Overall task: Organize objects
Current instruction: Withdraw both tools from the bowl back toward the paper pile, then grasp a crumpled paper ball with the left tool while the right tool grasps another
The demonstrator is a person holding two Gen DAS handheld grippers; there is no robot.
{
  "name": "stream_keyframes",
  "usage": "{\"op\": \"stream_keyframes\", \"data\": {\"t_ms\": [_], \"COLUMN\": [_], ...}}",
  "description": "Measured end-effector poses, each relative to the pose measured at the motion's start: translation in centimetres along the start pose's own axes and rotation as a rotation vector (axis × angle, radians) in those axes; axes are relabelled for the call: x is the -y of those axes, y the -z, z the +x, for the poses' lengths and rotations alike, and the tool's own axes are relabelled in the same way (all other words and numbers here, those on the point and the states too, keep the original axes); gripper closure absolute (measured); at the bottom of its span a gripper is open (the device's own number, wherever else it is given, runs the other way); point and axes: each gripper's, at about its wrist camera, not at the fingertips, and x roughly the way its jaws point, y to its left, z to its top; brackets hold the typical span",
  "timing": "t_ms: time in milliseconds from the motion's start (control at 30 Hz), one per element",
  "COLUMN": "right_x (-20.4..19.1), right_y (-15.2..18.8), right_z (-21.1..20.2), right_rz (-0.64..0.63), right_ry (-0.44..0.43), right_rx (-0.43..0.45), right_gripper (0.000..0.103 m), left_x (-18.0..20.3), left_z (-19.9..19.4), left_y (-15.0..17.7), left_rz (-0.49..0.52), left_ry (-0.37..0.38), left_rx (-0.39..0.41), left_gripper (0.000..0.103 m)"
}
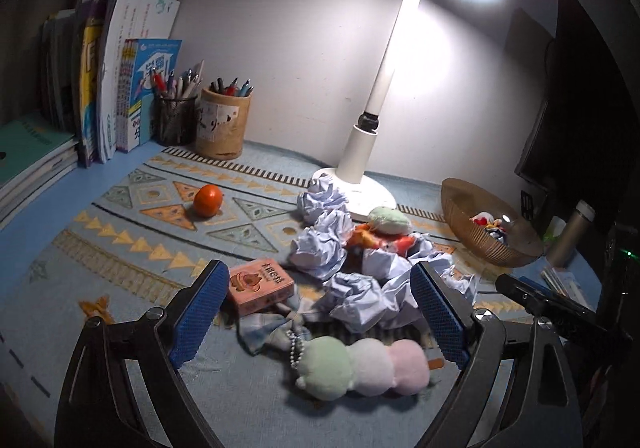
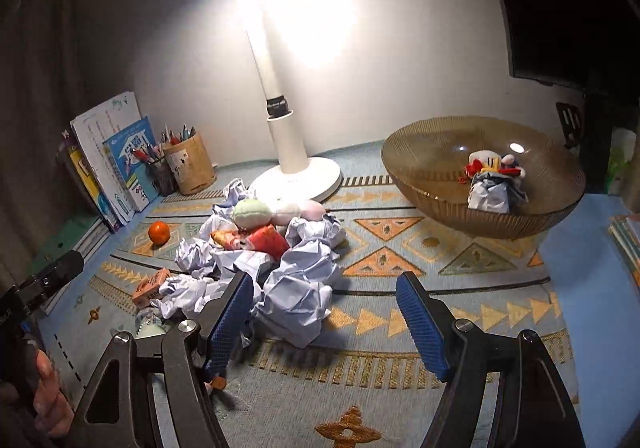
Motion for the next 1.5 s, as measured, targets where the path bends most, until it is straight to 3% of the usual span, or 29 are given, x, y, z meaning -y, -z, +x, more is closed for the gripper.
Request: {"op": "stream_keyframes", "data": {"t_ms": [133, 233, 533, 667, 833, 1000, 1133, 1167, 1233, 1267, 1300, 1500], "right_x": [-0.5, -0.6, -0.4, 0.0, -0.1, -1.0, -1.0, -1.1, -1.1, -1.0, -0.9, 0.3], "right_y": [1.3, 1.7, 1.6, 1.3, -0.1, -0.3, 0.4, 0.4, 0.4, 0.3, 0.3, -1.3], "right_z": [1.3, 2.1, 2.5, 2.8, 3.7, 6.4, 7.3, 7.2, 6.9, 6.7, 6.3, 2.5], "right_rz": [-0.011, -0.021, -0.016, 0.009, 0.040, 0.032, 0.041, 0.031, 0.018, 0.017, 0.016, 0.029], "right_ry": [-0.015, 0.000, 0.003, -0.025, -0.057, -0.051, -0.097, -0.079, -0.075, -0.081, -0.081, -0.088], "right_rx": [-0.029, -0.059, -0.072, -0.095, -0.134, -0.227, -0.255, -0.247, -0.236, -0.229, -0.217, -0.115], "right_gripper": [0.030, 0.030, 0.029, 0.029, 0.029, 0.029, 0.042, 0.044, 0.047, 0.049, 0.049, 0.050], "left_x": [-1.7, -1.8, -1.5, 0.0, 3.2, 3.8, 4.1, 4.2, 4.3, 4.2, 4.2, 4.0], "left_z": [1.3, 0.8, 1.7, 2.5, 4.8, 8.0, 9.0, 9.3, 9.5, 9.4, 9.2, 6.4], "left_y": [2.2, 2.0, 2.1, 1.5, 0.2, 0.8, 1.3, 1.4, 1.6, 1.6, 1.5, 0.0], "left_rz": [-0.036, -0.037, -0.017, 0.037, 0.198, 0.228, 0.235, 0.235, 0.235, 0.237, 0.232, 0.184], "left_ry": [0.007, 0.016, 0.037, 0.097, 0.127, 0.117, 0.124, 0.130, 0.128, 0.128, 0.140, 0.148], "left_rx": [-0.037, 0.004, -0.051, -0.106, -0.189, -0.297, -0.325, -0.332, -0.334, -0.327, -0.325, -0.235], "left_gripper": [0.013, 0.012, 0.012, 0.013, 0.012, 0.025, 0.030, 0.040, 0.048, 0.062, 0.070, 0.070]}}
